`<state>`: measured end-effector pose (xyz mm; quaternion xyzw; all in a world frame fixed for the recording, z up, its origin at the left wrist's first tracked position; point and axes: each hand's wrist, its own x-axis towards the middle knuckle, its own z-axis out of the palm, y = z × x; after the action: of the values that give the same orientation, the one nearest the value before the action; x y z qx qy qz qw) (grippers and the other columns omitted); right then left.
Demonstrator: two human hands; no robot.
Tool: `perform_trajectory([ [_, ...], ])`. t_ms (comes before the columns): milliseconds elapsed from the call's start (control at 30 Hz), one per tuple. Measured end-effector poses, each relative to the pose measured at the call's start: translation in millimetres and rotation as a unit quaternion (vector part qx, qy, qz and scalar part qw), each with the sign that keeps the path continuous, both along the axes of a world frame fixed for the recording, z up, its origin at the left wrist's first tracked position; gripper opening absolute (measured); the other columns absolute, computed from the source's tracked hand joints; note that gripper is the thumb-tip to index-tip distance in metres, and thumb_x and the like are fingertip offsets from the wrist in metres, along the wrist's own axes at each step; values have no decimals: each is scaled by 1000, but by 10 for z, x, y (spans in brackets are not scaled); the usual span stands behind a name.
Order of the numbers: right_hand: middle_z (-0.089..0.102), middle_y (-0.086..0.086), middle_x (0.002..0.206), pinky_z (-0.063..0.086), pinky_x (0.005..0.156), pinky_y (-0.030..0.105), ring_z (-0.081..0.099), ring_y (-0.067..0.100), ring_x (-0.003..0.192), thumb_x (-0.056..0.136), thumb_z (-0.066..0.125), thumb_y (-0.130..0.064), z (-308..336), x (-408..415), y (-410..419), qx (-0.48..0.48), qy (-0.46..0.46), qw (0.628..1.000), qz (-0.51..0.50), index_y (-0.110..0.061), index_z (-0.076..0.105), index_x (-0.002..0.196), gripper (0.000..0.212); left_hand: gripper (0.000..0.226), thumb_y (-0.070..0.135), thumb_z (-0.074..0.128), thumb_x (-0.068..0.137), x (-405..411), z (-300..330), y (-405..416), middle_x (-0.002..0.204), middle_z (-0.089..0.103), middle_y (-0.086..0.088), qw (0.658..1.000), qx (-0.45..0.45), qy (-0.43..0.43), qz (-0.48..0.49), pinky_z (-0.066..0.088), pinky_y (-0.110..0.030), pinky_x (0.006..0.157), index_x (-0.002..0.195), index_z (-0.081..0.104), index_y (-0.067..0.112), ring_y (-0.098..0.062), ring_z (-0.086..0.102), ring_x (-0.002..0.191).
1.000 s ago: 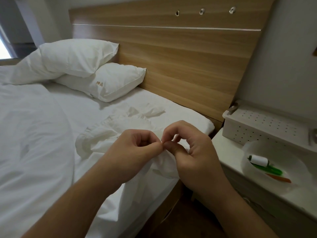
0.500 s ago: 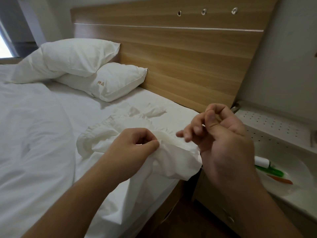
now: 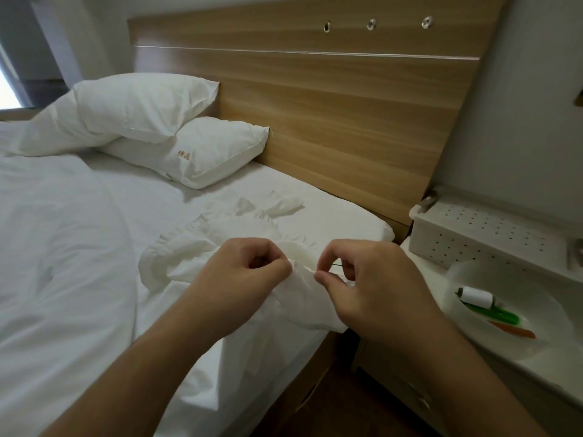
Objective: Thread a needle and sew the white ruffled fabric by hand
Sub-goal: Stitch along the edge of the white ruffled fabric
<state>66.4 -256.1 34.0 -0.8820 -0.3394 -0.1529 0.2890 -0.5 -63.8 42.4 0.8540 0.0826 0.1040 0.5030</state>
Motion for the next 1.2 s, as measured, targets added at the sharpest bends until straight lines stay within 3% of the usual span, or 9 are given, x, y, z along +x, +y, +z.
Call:
perform_trajectory([
  [133, 53, -16, 56, 43, 48, 15, 59, 4, 66, 90, 77, -35, 19, 15, -6, 72, 34, 997, -16, -32, 70, 87, 9, 14, 26, 71, 97, -5, -12, 16, 76, 70, -11, 999, -3, -26, -20, 51, -35, 66, 85, 78, 25, -21, 62, 64],
  [267, 55, -14, 57, 40, 47, 14, 51, 5, 51, 90, 78, -29, 59, 17, 19, 176, 102, 979, -22, -29, 69, 83, 11, 11, 32, 69, 101, -23, 18, 15, 70, 58, -20, 996, -15, -47, -78, 42, -31, 57, 107, 76, 39, -21, 50, 57],
  [400, 53, -5, 52, 40, 46, 16, 46, 6, 47, 90, 78, -27, 54, 43, 17, 265, 152, 951, -50, -26, 72, 84, 9, 11, 37, 71, 98, -34, 27, -4, 63, 50, -14, 994, -3, -50, -100, 36, -24, 57, 96, 82, 34, -15, 43, 57],
  [533, 64, -2, 60, 47, 49, 21, 57, 19, 54, 92, 77, -26, 51, 101, -42, 336, 180, 916, -127, -27, 71, 85, 9, 13, 39, 72, 98, -37, 10, 9, 76, 64, -21, 994, 2, -43, -102, 42, -34, 64, 93, 81, 30, -24, 53, 64],
  [633, 59, -1, 62, 46, 49, 24, 51, 16, 50, 92, 69, -8, 58, 137, -92, 347, 211, 906, -122, -26, 70, 94, 18, 14, 39, 72, 98, -26, -8, 35, 81, 70, -19, 995, 11, -44, -92, 49, -43, 67, 92, 80, 30, -38, 65, 73],
  [733, 44, 2, 58, 40, 49, 27, 40, 12, 51, 89, 62, 4, 110, 95, -124, 338, 219, 914, -35, -27, 71, 101, 34, 13, 39, 71, 98, -13, -25, 45, 79, 71, -13, 995, 20, -47, -89, 49, -38, 67, 92, 79, 31, -41, 65, 79],
  [900, 46, -9, 54, 36, 48, 17, 43, 4, 50, 93, 75, -19, 103, -3, 1, 175, 206, 958, 93, -28, 76, 101, 12, 11, 37, 70, 99, -11, -25, 42, 74, 71, -8, 993, 28, -60, -98, 49, -45, 64, 93, 79, 34, -38, 65, 74],
  [1033, 51, -9, 54, 35, 46, 18, 46, 5, 50, 92, 77, -28, 13, 7, 64, 134, 160, 976, 61, -26, 73, 85, 9, 12, 37, 71, 99, -13, -34, 50, 74, 71, -9, 993, 36, -63, -94, 49, -44, 64, 92, 80, 34, -36, 66, 73],
  [1200, 54, -7, 54, 41, 48, 16, 49, 4, 51, 90, 77, -19, 36, 58, 27, 230, 159, 960, -24, -22, 71, 78, 14, 13, 38, 71, 98, -4, -30, 41, 77, 73, -1, 994, 39, -59, -79, 56, -42, 74, 90, 80, 32, -21, 70, 76],
])
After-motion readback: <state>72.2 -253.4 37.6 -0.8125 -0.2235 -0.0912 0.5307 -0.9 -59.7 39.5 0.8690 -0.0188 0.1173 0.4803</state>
